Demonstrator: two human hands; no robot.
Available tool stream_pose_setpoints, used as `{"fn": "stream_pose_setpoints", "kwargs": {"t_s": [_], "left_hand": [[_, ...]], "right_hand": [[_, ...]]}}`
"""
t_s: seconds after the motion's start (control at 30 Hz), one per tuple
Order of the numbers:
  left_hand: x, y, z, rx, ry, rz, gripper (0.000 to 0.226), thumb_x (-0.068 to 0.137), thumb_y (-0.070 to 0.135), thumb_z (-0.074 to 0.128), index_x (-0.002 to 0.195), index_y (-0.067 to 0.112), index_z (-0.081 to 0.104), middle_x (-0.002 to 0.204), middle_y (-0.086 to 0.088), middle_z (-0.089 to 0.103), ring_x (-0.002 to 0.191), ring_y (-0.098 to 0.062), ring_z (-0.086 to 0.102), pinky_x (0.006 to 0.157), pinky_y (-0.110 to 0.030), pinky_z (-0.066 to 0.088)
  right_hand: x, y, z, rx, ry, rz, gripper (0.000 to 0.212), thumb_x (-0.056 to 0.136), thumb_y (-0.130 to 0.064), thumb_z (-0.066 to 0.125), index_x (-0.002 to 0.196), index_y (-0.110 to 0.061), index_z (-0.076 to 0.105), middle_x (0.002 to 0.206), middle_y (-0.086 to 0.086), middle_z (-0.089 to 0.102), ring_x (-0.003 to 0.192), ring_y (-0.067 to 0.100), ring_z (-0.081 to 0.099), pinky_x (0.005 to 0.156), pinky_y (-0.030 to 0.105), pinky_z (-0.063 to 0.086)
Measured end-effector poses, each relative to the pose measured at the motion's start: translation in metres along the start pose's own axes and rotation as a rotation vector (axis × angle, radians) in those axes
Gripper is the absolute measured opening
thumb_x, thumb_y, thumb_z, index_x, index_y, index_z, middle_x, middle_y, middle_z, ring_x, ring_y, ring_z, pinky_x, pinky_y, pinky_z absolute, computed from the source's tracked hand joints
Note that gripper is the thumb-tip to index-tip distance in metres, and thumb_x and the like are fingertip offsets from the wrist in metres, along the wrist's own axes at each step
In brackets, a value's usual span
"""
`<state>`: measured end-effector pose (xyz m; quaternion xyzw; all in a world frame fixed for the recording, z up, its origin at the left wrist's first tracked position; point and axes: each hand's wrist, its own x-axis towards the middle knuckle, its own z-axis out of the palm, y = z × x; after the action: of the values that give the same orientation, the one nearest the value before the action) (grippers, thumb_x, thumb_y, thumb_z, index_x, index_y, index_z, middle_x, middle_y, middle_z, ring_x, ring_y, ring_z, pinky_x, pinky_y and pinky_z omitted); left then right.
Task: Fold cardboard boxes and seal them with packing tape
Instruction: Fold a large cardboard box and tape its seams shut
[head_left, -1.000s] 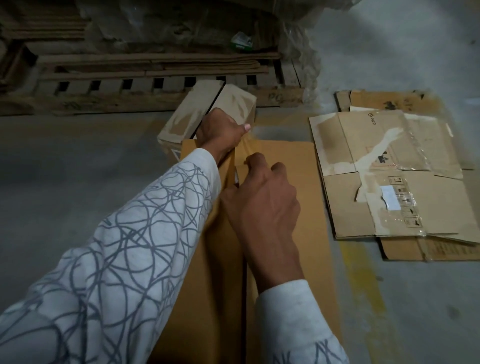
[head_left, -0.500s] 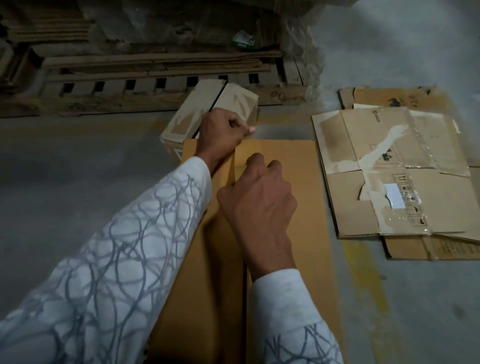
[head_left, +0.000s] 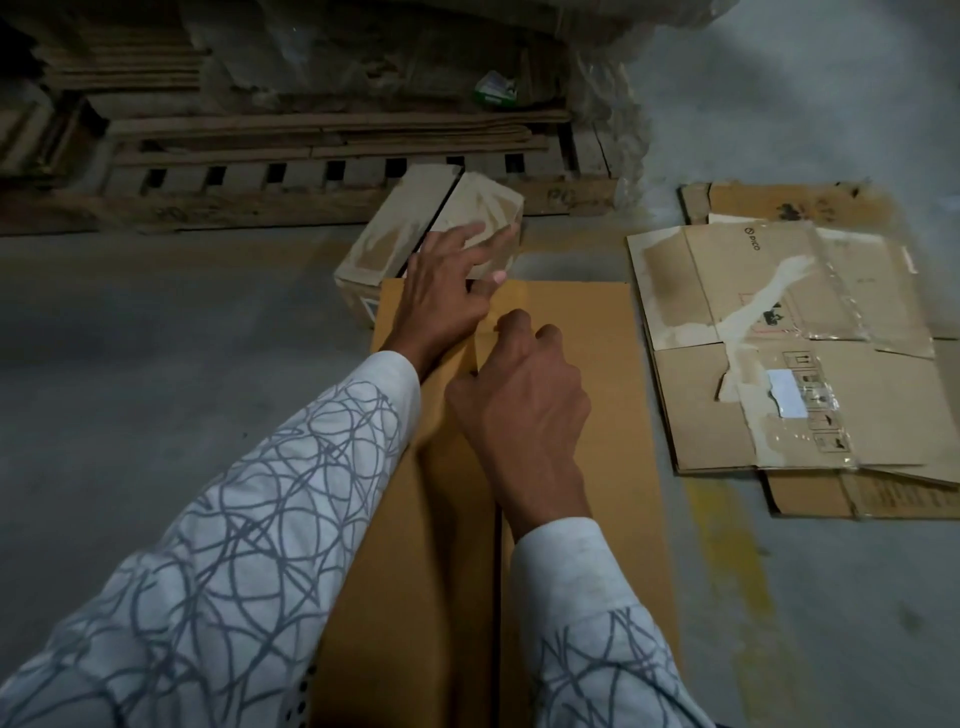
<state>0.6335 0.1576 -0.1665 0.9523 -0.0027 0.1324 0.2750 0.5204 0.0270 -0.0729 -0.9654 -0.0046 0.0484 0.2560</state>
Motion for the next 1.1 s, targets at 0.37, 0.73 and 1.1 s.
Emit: {"fn": "stream_pose_setpoints", "kwargs": {"t_s": [0.37, 0.73, 1.1], "left_hand": [[-0.001, 0.0, 0.006, -0.177, -0.049, -0.088, 0.026, 0.091, 0.042, 0.056, 0.106, 0.041, 0.078, 0.093, 0.018, 0.076, 0.093, -0.021, 0.067, 0.089, -0.043, 0.054], [0.013, 0.017, -0.011, 0.055, -0.275, -0.253, 0.052, 0.102, 0.048, 0.044, 0.06, 0.017, 0.051, 0.071, 0.0, 0.06, 0.084, -0.03, 0.06, 0.078, -0.039, 0.041], [0.011, 0.015, -0.011, 0.075, -0.306, -0.271, 0.045, 0.101, 0.054, 0.038, 0.072, 0.027, 0.059, 0.096, 0.002, 0.068, 0.101, -0.028, 0.06, 0.092, -0.042, 0.04]], "right_hand": [[0.003, 0.003, 0.005, 0.015, 0.032, 0.008, 0.034, 0.087, -0.028, 0.058, 0.119, -0.018, 0.051, 0.099, 0.002, 0.046, 0.068, 0.022, 0.037, 0.055, 0.029, 0.025], [0.003, -0.003, -0.001, -0.065, 0.059, -0.007, 0.025, 0.095, -0.035, 0.052, 0.115, -0.019, 0.054, 0.102, 0.006, 0.063, 0.091, 0.03, 0.063, 0.067, 0.031, 0.034], [-0.039, 0.01, -0.045, -0.086, -0.339, 0.09, 0.069, 0.097, -0.045, 0.047, 0.159, -0.035, 0.019, 0.102, 0.005, 0.059, 0.096, 0.026, 0.054, 0.076, 0.034, 0.036]]}}
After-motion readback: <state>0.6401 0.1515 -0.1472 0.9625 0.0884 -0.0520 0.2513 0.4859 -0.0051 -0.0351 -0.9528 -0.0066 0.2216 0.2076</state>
